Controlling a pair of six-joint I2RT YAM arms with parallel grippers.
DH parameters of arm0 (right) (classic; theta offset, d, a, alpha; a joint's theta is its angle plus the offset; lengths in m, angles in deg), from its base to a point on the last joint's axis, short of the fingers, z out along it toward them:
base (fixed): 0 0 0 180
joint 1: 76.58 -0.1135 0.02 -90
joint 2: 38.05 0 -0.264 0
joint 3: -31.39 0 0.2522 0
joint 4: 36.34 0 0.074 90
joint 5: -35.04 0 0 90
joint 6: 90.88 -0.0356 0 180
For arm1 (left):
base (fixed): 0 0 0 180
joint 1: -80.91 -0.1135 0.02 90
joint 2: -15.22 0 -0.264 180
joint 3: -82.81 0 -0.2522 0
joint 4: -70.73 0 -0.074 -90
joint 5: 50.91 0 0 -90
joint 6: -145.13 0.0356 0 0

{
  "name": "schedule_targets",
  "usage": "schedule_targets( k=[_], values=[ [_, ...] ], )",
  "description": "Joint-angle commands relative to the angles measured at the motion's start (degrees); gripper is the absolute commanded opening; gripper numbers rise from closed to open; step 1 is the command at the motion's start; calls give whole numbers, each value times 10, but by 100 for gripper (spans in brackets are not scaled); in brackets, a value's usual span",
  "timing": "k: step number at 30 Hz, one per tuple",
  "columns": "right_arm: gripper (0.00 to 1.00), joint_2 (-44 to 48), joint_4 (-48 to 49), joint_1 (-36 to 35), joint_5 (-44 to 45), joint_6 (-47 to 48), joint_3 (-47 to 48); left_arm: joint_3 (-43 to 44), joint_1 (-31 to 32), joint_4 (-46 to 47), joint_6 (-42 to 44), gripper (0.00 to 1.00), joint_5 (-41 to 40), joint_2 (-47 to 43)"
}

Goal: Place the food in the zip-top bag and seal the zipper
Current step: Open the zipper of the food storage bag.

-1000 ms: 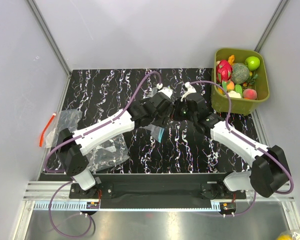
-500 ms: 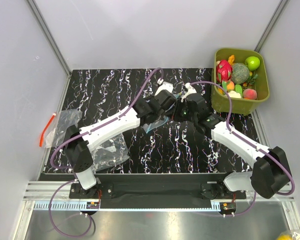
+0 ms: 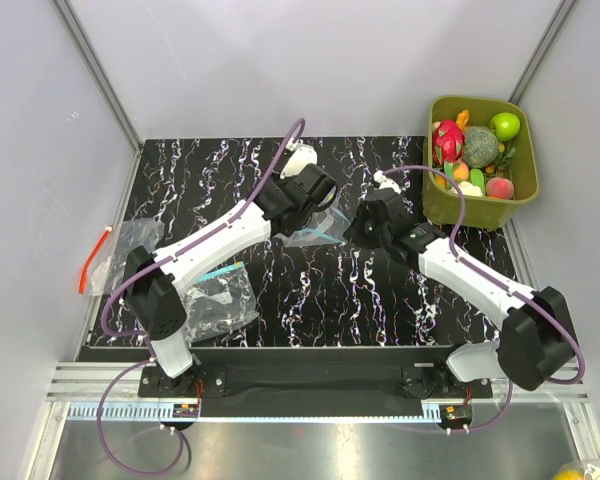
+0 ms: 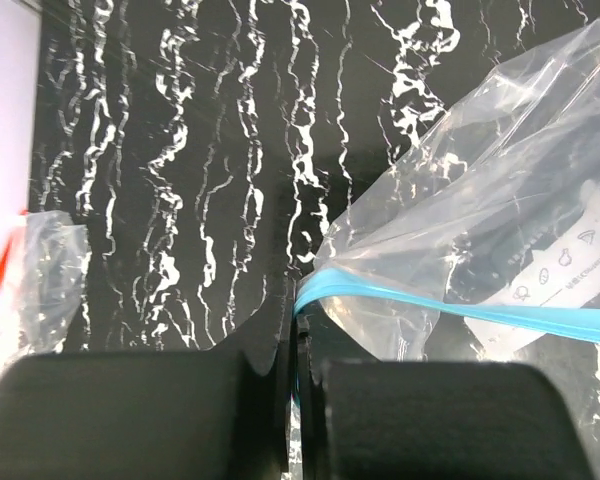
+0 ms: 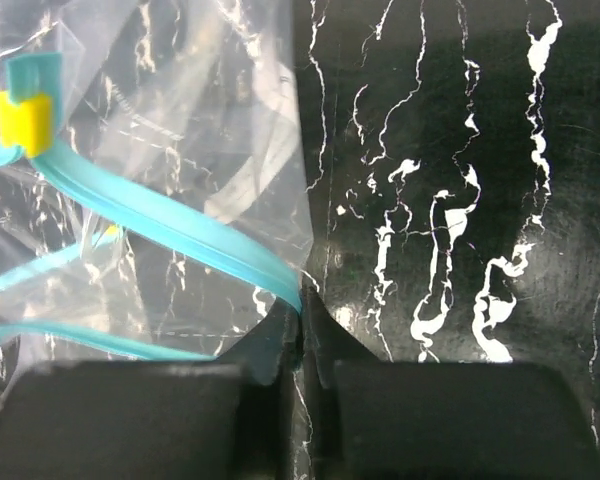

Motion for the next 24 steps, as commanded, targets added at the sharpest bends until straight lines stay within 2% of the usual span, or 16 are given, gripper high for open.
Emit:
schedule_targets(
  k=[1,2,4,5,9,12,16,19,24],
  values=[
    [30,-9,-14,0,35,13,34,15,2,6,7,0,-59,-27],
    [46,-4,-9,0,30,18,36,14,3,13,13,0,-46,-25],
    [67,5,-1,0,20,40,40,12,3,21,18,0,-29,-22],
    [70,17,-1,0,19,50,48,13,3,28,22,0,-16,-15],
    [75,39,-36,15,44,101,90,17,2,48,34,0,-4,6],
    [76,51,-57,51,20,119,116,29,-7,51,38,0,19,28],
    [79,75,-38,145,-69,142,116,36,-10,56,45,0,33,41],
    [86,83,-38,200,-70,160,128,44,-11,51,50,0,38,48],
    [87,4,-69,303,-80,158,215,44,-11,55,55,0,51,46]
  ],
)
